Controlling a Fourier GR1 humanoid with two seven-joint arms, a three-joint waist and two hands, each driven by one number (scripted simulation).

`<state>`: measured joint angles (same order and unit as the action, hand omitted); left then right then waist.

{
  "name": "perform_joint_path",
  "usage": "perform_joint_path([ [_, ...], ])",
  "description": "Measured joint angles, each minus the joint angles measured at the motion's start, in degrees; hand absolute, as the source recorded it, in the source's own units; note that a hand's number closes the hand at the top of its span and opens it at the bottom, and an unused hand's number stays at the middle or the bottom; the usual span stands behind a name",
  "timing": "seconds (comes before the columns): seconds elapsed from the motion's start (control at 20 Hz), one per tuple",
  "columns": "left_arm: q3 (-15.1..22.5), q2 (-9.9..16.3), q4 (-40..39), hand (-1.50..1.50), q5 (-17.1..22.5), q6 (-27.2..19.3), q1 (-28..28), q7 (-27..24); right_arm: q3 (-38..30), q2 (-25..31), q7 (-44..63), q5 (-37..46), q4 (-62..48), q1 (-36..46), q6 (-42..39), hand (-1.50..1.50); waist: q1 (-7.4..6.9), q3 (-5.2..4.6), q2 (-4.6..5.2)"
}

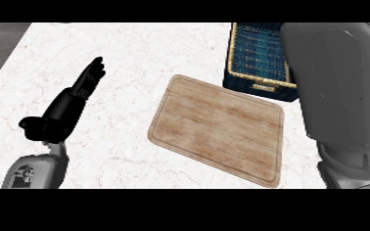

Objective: Pick the tomato from the cutting board and place it in the basket

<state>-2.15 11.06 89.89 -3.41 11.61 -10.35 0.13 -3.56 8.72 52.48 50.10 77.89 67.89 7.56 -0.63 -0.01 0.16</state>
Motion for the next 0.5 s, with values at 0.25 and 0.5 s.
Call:
perform_joint_path([
  [0.25,-0.02,-0.28,0.83,0.0,0.23,0.36,0.47,0.82,-2.99,2.19,-5.22,-2.71,-4.2,-2.54,1.4,1.5,0.15,0.02,-0.05],
  [0.5,-0.54,-0.29,0.07,0.0,0.13,0.57,0.16,0.14,-5.31,4.08,-12.12,-5.08,-9.9,-4.7,3.63,1.5,0.14,0.02,-0.01],
])
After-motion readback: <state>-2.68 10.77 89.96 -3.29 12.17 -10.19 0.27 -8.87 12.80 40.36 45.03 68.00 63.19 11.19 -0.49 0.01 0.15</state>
